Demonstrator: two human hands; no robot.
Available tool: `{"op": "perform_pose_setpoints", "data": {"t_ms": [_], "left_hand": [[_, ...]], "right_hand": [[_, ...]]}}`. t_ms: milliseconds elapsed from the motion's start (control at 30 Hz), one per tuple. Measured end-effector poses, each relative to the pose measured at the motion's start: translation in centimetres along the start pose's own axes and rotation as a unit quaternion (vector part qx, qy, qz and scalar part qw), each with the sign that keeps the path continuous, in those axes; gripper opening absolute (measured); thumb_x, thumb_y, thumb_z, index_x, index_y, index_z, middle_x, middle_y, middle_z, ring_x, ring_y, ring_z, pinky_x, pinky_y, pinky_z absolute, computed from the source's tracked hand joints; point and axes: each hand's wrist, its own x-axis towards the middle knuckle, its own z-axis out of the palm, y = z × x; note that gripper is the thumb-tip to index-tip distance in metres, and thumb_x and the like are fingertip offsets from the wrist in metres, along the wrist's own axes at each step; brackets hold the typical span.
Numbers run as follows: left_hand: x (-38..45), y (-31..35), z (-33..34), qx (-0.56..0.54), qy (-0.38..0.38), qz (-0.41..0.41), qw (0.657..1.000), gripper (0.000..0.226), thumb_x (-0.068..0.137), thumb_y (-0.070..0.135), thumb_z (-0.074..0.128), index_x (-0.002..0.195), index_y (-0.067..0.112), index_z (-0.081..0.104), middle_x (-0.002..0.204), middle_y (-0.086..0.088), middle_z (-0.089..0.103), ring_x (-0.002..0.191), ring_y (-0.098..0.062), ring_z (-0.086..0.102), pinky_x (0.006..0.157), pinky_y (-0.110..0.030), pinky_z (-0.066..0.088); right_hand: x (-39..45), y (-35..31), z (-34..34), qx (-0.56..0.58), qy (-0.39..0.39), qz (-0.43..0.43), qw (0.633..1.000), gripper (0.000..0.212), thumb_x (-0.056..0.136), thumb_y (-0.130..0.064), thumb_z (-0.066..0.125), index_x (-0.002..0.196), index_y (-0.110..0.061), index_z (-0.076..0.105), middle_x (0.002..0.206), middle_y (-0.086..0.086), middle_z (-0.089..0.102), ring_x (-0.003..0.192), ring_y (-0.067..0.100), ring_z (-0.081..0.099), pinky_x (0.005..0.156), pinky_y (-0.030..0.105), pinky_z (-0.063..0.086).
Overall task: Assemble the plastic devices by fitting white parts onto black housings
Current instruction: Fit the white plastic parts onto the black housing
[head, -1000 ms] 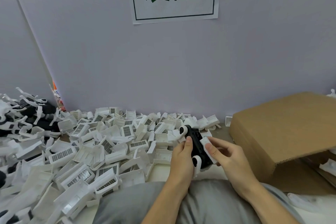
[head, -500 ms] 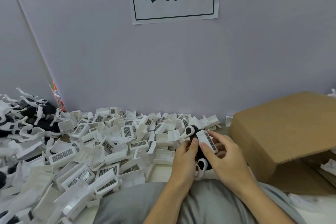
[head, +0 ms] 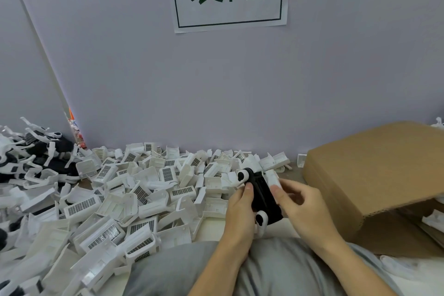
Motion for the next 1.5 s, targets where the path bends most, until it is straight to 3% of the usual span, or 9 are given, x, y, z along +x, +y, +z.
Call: {"op": "perform_pose_setpoints", "data": {"t_ms": [233,367,467,633,767,967,1133,1300,1500], "left_hand": [[-0.2,0.2,0.1,0.001,-0.005,0.002,1.000,0.029,0.107,0.024,0.044,0.101,0.015,0.071,0.102,-0.009,0.076,0.102,-0.027,0.071,0.092,-0.040,0.055],[0.0,0.1,-0.1,-0.017,0.008,-0.016,1.000,0.033,0.108,0.029,0.042,0.113,0.009,0.068,0.109,-0.016,0.074,0.105,-0.033,0.070,0.083,-0.035,0.055],[0.0,0.1,0.0,-0.020,0.009,-0.021,1.000,0.035,0.108,0.029,0.041,0.119,0.007,0.066,0.113,-0.018,0.072,0.107,-0.035,0.069,0.096,-0.046,0.054],[0.3,-0.1,-0.2,-0.049,0.014,-0.036,0.998,0.037,0.109,0.029,0.038,0.121,0.007,0.065,0.113,-0.018,0.073,0.108,-0.036,0.069,0.082,-0.037,0.057],[0.3,0.0,-0.2,-0.044,0.011,-0.037,0.998,0.037,0.109,0.028,0.037,0.121,0.008,0.066,0.112,-0.018,0.073,0.107,-0.033,0.069,0.088,-0.040,0.055],[0.2,0.1,0.1,0.010,-0.006,-0.015,1.000,0.036,0.109,0.027,0.037,0.122,0.010,0.066,0.113,-0.014,0.074,0.108,-0.028,0.070,0.102,-0.047,0.051],[0.2,-0.1,0.0,0.009,0.003,-0.006,1.000,0.034,0.109,0.027,0.039,0.115,0.012,0.069,0.108,-0.011,0.076,0.106,-0.025,0.071,0.105,-0.049,0.049],[0.3,0.0,-0.1,0.005,-0.001,-0.018,1.000,0.035,0.109,0.028,0.039,0.116,0.013,0.069,0.109,-0.013,0.075,0.106,-0.029,0.070,0.103,-0.053,0.050],[0.7,-0.3,-0.2,0.004,0.010,-0.013,1.000,0.036,0.108,0.031,0.038,0.124,0.014,0.066,0.116,-0.011,0.072,0.109,-0.026,0.068,0.103,-0.048,0.050]], "right_hand": [[0.1,0.0,-0.5,0.077,-0.009,0.049,0.996,0.017,0.097,-0.014,0.061,0.107,-0.012,0.075,0.088,0.004,0.077,0.067,0.012,0.070,0.057,0.019,0.053],[0.8,0.5,-1.1,0.114,-0.001,0.084,0.990,0.025,0.101,-0.010,0.055,0.122,-0.018,0.066,0.107,-0.006,0.075,0.091,0.003,0.070,0.068,0.017,0.051],[1.0,0.4,-1.2,0.079,-0.037,0.045,0.995,0.029,0.099,-0.007,0.057,0.115,-0.028,0.069,0.103,-0.018,0.075,0.093,-0.006,0.068,0.068,0.011,0.051],[0.8,-0.6,-0.5,-0.026,-0.074,-0.017,0.997,0.049,0.091,0.010,0.060,0.111,-0.034,0.065,0.106,-0.013,0.072,0.104,0.004,0.065,0.086,0.019,0.053],[0.5,-1.0,-0.6,-0.038,-0.097,-0.020,0.994,0.042,0.090,0.005,0.064,0.120,-0.024,0.065,0.118,-0.001,0.066,0.112,0.012,0.063,0.097,0.032,0.053],[0.3,-1.9,0.2,-0.040,-0.002,-0.044,0.998,0.014,0.088,-0.021,0.075,0.098,-0.030,0.074,0.104,-0.009,0.069,0.097,0.008,0.068,0.085,0.021,0.053],[0.1,-2.1,0.8,-0.129,0.003,-0.090,0.987,0.027,0.081,-0.020,0.082,0.106,-0.026,0.073,0.111,-0.015,0.062,0.104,0.006,0.062,0.096,0.037,0.052],[0.3,-1.9,0.0,0.004,-0.017,-0.048,0.999,0.047,0.079,-0.005,0.080,0.113,-0.035,0.064,0.119,-0.004,0.066,0.108,0.008,0.067,0.097,0.031,0.054],[0.3,-1.6,-0.2,-0.097,-0.095,-0.088,0.987,0.067,0.078,0.001,0.077,0.116,-0.052,0.061,0.121,-0.035,0.062,0.122,-0.004,0.055,0.100,0.030,0.048]]}}
